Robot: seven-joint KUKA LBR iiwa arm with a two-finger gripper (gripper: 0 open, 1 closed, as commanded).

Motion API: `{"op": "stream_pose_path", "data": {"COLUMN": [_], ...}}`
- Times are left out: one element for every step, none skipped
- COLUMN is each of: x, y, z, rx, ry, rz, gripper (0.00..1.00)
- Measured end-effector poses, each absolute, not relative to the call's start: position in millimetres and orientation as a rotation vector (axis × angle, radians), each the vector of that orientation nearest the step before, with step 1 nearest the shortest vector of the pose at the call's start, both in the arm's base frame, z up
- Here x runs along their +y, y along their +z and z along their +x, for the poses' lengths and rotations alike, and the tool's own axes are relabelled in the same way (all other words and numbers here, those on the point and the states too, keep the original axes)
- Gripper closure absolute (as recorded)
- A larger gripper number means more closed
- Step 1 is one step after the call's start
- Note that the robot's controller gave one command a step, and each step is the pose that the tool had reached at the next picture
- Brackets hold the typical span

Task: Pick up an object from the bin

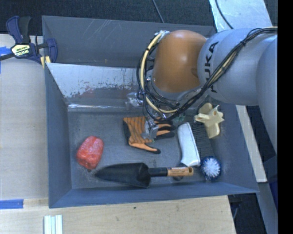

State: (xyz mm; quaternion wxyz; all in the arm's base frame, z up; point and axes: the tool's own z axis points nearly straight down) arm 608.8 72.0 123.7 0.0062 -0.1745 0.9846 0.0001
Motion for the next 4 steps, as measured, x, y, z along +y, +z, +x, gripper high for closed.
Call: {"op": "stream_pose_path", "data": {"x": [62, 62, 47, 46], "y": [133, 133, 143, 143], "z": [598.5, 598.5, 604.9, 603.7], "rx": [3.132, 3.132, 3.127, 3.129], "ry": [0.001, 0.001, 0.001, 0.002], "rz": [-0.040, -0.040, -0.032, -0.042], "gripper": [1.00, 1.00, 1.00, 1.00]}}
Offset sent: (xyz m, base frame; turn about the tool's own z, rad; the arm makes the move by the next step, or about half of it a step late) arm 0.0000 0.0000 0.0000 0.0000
